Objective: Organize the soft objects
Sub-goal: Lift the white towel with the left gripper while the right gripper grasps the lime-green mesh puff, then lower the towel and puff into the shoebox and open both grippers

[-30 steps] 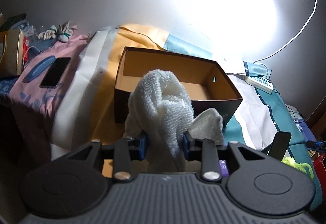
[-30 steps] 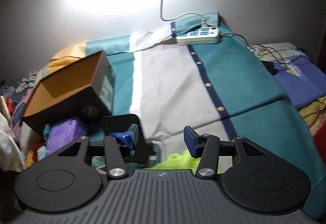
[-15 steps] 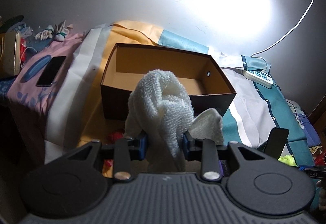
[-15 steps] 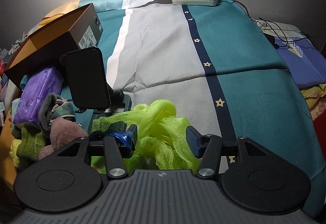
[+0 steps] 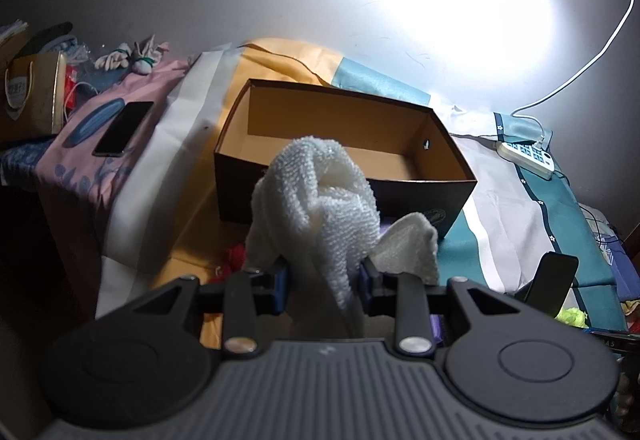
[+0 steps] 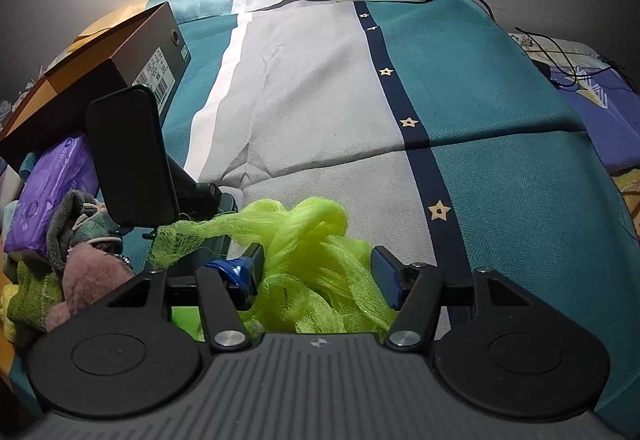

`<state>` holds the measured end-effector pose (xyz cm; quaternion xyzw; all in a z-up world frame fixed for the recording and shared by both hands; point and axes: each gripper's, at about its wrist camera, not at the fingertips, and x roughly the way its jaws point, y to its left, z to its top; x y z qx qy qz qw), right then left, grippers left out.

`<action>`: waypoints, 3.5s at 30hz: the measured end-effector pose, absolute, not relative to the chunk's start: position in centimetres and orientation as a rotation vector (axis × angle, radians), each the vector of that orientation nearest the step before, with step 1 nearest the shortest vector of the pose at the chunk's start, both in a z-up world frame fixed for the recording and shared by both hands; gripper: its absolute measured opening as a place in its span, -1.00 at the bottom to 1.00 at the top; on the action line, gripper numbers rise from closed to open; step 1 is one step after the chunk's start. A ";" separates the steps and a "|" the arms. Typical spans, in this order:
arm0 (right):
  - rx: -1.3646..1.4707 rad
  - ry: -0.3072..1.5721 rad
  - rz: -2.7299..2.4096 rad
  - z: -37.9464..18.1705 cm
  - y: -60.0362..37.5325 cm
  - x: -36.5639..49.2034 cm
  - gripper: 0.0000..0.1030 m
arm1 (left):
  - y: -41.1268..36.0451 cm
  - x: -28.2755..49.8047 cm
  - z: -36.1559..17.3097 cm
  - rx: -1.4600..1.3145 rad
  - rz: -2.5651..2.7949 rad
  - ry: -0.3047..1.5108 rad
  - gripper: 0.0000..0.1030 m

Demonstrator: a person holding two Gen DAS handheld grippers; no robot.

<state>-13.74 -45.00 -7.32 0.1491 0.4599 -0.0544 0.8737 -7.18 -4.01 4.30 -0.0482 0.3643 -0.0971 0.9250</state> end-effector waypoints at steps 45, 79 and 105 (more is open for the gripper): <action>0.419 0.794 0.123 6.6 -30.4 16.0 -1.00 | -3.3 18.8 4.3 0.105 -0.295 0.752 -0.38; 0.343 0.821 0.044 -0.9 -30.0 19.1 -0.87 | -4.0 20.1 3.1 0.173 -0.191 0.710 0.55; 0.478 0.700 0.177 6.0 -27.3 6.3 -0.81 | 0.6 7.0 8.9 0.143 -0.038 0.672 0.70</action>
